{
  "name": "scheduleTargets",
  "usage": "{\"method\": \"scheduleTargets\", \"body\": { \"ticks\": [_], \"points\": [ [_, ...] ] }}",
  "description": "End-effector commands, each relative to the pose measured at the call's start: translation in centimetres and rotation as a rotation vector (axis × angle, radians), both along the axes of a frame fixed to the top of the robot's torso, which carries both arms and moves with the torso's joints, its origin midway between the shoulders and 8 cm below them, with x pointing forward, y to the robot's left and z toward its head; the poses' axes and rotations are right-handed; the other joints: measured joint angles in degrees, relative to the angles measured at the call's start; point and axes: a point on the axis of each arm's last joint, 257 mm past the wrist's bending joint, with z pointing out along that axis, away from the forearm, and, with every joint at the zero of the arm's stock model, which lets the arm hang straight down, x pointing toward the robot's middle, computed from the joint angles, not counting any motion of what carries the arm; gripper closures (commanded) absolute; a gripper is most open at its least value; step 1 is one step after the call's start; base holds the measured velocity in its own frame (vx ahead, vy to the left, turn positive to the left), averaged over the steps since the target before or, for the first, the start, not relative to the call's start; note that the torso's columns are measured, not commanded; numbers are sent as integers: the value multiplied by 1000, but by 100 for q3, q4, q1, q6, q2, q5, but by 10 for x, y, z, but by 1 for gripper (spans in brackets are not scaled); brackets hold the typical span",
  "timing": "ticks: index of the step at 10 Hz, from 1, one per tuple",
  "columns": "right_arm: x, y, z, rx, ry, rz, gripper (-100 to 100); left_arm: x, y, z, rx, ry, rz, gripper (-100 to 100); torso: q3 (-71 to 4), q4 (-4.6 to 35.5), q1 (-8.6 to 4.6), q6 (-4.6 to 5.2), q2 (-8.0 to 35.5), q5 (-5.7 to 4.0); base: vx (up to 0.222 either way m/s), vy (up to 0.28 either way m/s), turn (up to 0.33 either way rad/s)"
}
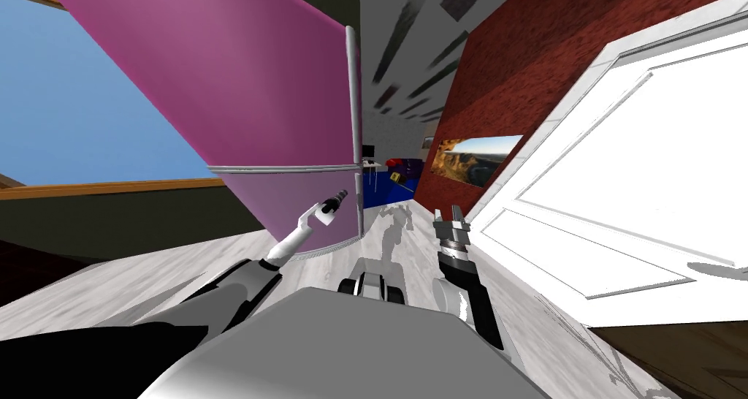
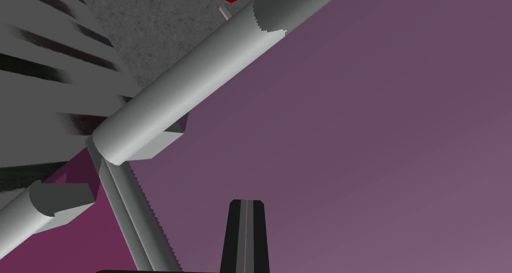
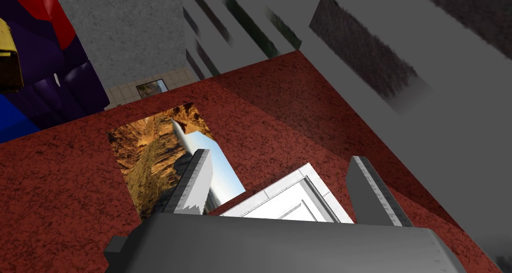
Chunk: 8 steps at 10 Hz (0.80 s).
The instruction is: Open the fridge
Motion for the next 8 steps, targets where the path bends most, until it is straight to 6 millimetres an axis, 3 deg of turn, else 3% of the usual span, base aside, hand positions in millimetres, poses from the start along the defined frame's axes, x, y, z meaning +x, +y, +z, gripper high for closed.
{"method": "scheduleTargets", "body": {
  "ticks": [1,2,4,5,7,8],
  "points": [
    [0,0,0,0,0,0,0,20,-12,10,1,-16,-18,100,37,20,8,-6,48,3,-212,65,-9],
    [0,0,0,0,0,0,0,27,-11,16,3,-20,-13,100,12,10,-9,-9,4,-2,-77,21,18],
    [0,0,0,0,0,0,0,29,4,-5,8,22,17,100,-55,-25,-36,-3,-95,-10,13,-6,2],
    [0,0,0,0,0,0,0,38,-33,4,0,-6,-55,100,-50,-23,-30,-3,-87,-8,-172,54,-141],
    [0,0,0,0,0,0,0,48,-30,12,5,-16,-50,100,34,19,7,-7,45,2,-263,72,-45],
    [0,0,0,0,0,0,0,55,-30,20,7,-23,-46,100,11,10,-14,-8,2,-4,-75,4,19]
  ]
}}
